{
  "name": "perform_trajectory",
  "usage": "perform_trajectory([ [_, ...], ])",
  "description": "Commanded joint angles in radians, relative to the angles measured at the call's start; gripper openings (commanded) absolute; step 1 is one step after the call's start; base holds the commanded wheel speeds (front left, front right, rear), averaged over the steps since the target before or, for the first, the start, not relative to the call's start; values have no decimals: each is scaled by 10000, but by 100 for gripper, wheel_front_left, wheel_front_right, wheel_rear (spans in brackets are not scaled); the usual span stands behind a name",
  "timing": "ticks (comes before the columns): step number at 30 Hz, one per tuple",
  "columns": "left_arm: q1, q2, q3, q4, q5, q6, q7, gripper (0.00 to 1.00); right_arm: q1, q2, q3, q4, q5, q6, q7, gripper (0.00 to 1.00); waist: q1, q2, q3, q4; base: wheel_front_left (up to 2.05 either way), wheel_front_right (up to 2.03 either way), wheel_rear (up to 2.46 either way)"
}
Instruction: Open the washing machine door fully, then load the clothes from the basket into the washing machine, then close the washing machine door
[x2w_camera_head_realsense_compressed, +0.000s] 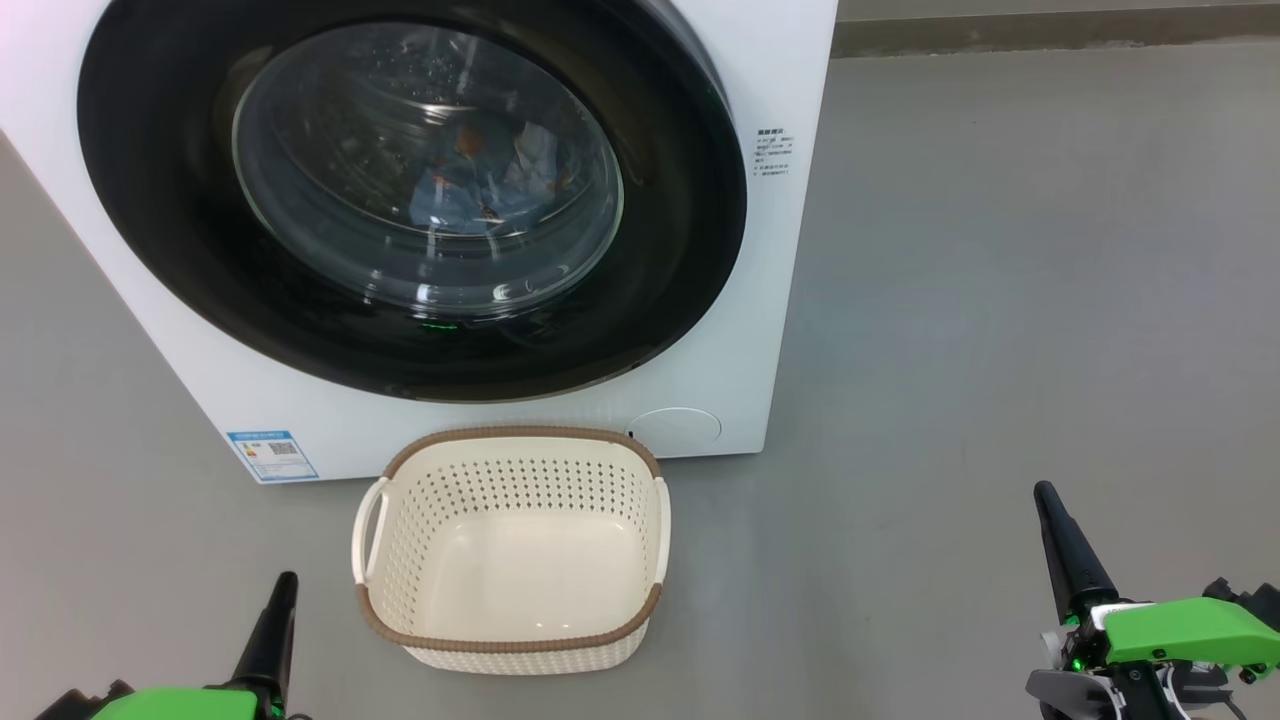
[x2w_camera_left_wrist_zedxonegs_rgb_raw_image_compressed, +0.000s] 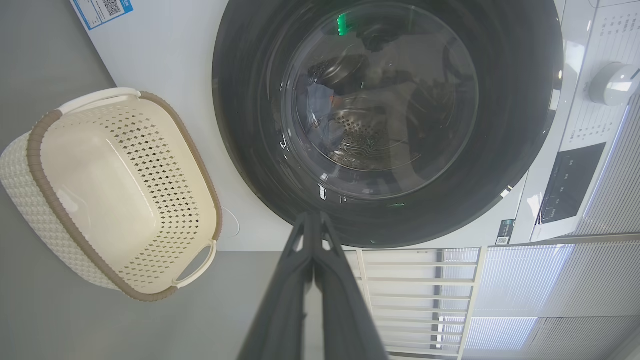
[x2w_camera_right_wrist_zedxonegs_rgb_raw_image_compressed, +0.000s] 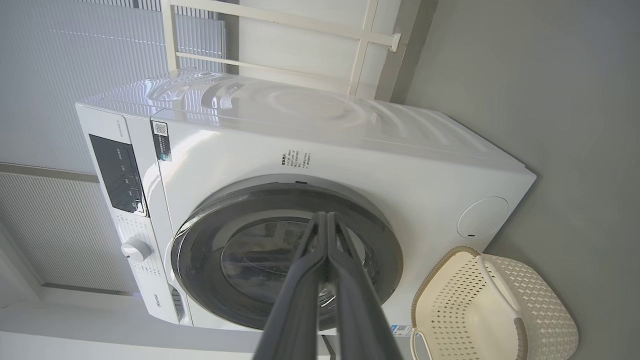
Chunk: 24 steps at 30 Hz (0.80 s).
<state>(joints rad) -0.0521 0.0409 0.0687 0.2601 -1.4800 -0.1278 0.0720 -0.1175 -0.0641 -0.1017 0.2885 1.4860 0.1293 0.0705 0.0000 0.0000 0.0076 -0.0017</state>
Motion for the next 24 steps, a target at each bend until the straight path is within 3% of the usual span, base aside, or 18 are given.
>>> perform_trajectory([
  [1, -493, 119, 341, -176, -313, -26, 118, 0, 5, 9, 125, -339, 288, 15, 106, 0, 0, 0, -6, 3, 0, 0, 0],
  [12, -559, 95, 458, -147, -1250, -29, 412, 0, 95, 116, -96, -436, 1215, 14, 404, 0, 0, 0, -44, 17, 0, 0, 0],
  [24, -561, 94, 461, -146, -1277, -29, 421, 0, 97, 122, -108, -438, 1237, 14, 417, 0, 0, 0, -45, 17, 0, 0, 0],
])
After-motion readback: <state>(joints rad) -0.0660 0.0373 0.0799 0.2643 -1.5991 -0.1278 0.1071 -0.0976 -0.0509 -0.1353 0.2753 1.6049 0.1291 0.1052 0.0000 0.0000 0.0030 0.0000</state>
